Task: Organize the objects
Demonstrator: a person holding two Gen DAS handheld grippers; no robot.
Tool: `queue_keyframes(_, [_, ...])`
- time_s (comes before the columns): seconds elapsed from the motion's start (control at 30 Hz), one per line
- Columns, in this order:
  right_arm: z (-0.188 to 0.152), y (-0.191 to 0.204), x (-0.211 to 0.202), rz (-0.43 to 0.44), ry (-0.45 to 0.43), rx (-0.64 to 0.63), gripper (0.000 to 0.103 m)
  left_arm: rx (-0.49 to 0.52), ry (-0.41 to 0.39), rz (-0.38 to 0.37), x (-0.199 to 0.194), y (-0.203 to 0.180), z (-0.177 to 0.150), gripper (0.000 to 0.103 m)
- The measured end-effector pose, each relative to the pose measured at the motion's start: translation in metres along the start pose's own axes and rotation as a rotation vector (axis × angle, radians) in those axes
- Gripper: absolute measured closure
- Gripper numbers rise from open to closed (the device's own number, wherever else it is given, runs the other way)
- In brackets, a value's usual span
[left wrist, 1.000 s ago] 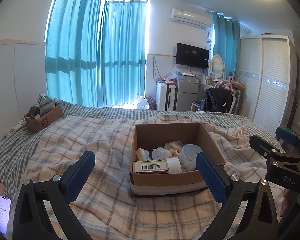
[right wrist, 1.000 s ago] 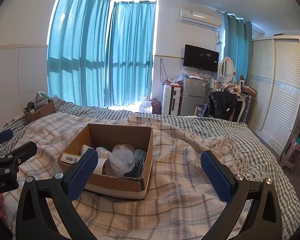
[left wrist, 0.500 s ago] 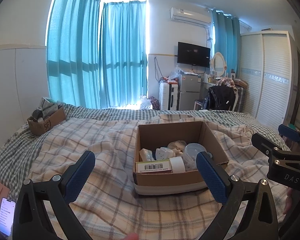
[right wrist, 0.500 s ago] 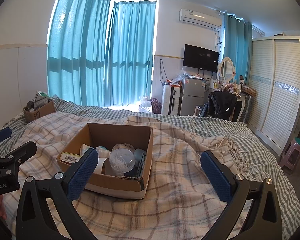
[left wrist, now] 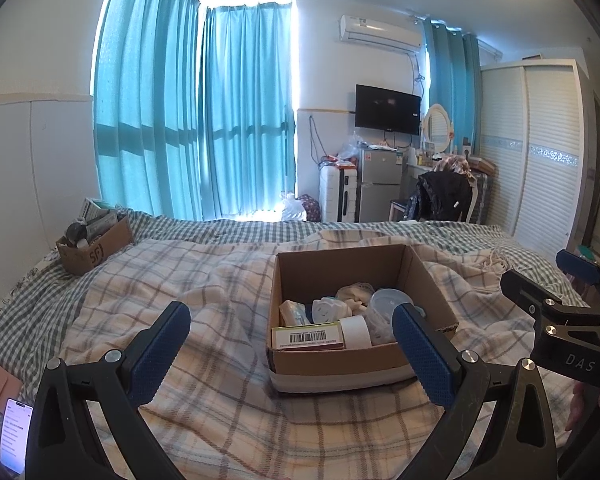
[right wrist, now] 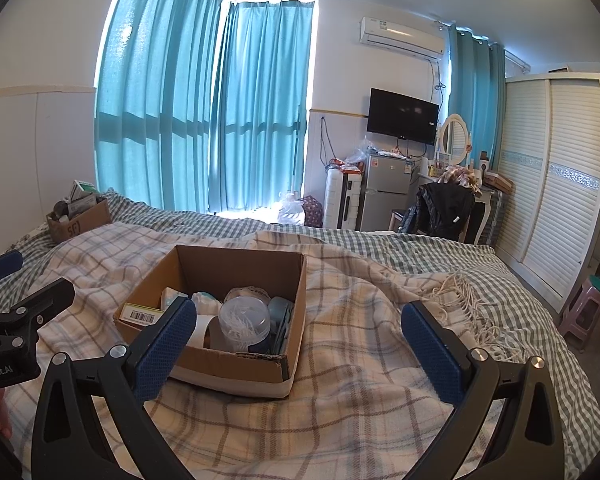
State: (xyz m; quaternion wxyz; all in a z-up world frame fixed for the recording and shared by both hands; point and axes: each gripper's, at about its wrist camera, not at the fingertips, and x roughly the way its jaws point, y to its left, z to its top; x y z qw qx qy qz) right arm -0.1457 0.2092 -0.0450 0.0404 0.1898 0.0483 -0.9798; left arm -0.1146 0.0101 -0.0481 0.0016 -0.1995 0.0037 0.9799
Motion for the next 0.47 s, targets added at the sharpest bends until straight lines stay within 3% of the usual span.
queue_keyframes(0.47, [-0.0007, 0.0002, 0.0014, 0.000, 0.005, -0.001, 0.000, 0.006, 0.019, 0.001, 0.0026, -0.0011, -0.0008, 0.000])
